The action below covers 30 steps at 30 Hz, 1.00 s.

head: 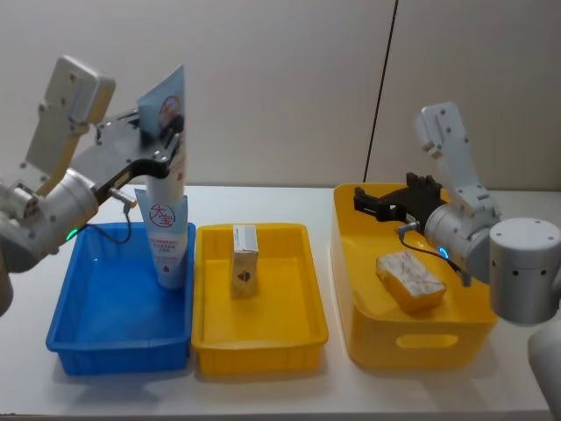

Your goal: Bimanual collaborative sorting of washing and personal care products

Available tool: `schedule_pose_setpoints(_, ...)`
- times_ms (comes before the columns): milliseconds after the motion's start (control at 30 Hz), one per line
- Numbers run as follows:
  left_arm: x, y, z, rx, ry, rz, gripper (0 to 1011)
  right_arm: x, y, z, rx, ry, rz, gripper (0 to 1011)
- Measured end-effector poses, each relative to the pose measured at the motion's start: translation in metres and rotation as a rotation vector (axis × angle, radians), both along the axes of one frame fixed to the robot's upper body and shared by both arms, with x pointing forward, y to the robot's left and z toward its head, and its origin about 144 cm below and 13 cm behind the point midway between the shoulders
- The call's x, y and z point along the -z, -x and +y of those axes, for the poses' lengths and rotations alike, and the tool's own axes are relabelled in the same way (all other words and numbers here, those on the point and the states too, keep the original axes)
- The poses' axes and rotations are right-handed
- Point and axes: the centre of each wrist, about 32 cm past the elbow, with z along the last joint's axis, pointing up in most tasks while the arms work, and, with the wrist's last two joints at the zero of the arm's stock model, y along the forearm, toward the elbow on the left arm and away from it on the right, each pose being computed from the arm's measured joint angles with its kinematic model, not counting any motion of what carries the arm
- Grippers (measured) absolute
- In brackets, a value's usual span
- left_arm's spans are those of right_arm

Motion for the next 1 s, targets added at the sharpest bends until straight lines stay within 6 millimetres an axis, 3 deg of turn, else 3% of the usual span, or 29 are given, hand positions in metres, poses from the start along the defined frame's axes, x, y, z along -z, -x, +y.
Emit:
schedule_pose_setpoints(400, -0.021, -0.008, -0.023, 0.116, 0.014, -0.05, 235, -0.007, -0.001, 0.002, -0.169, 0.017, -0.091, 1002)
schedule_pose_setpoints(1000, -0.029, -0.018, -0.05, 0.208, 0.021, -0.07, 235, -0.008, -0.006, 0.015, -0.302, 0.057, -0.112, 1002)
